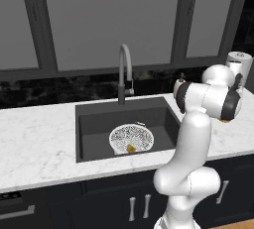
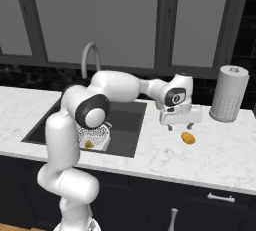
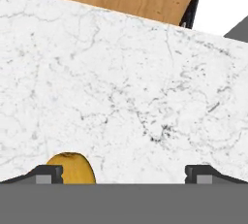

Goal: Put the colander in the sink, put the mango, kiwi in the colander, and turn on the sink faucet and pour water over the colander.

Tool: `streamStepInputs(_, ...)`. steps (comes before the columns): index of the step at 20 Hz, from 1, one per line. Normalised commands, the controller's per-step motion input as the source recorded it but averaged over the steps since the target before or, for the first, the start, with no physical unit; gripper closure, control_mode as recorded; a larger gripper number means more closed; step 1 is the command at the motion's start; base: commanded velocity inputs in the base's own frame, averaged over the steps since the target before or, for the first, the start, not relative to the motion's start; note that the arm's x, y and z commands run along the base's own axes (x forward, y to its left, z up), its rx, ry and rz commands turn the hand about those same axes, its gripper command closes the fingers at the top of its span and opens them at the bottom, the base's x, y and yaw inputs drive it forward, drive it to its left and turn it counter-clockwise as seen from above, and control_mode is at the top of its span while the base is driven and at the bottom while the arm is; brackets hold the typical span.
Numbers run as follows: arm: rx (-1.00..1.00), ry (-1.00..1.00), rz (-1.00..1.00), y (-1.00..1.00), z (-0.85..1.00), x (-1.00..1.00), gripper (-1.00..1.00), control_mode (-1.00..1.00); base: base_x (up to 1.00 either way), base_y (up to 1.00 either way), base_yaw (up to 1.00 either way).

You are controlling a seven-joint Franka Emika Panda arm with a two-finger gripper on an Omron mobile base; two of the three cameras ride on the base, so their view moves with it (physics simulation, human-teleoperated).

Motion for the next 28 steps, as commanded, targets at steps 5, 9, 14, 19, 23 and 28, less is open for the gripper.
streamStepInputs(5, -0.05, -0.05, 0.0, -0.15, -0.34, 0.13, -1.0, -1.0, 0.0, 0.0, 0.0)
streamStepInputs(9, -0.05, -0.05, 0.0, -0.07, -0.32, 0.19, -1.0, -1.0, 0.0, 0.0, 0.0)
streamStepInputs(14, -0.04, -0.04, 0.0, -0.12, -0.29, 0.17, -1.0, -1.0, 0.0, 0.0, 0.0)
streamStepInputs(19, -0.02, -0.05, 0.0, -0.17, -0.26, 0.12, -1.0, -1.0, 0.0, 0.0, 0.0)
streamStepInputs(23, -0.02, -0.03, 0.0, -0.14, -0.21, 0.15, -1.0, -1.0, 0.0, 0.0, 0.0)
streamStepInputs(28, -0.03, -0.02, 0.0, -0.07, -0.18, 0.16, -1.0, -1.0, 0.0, 0.0, 0.0)
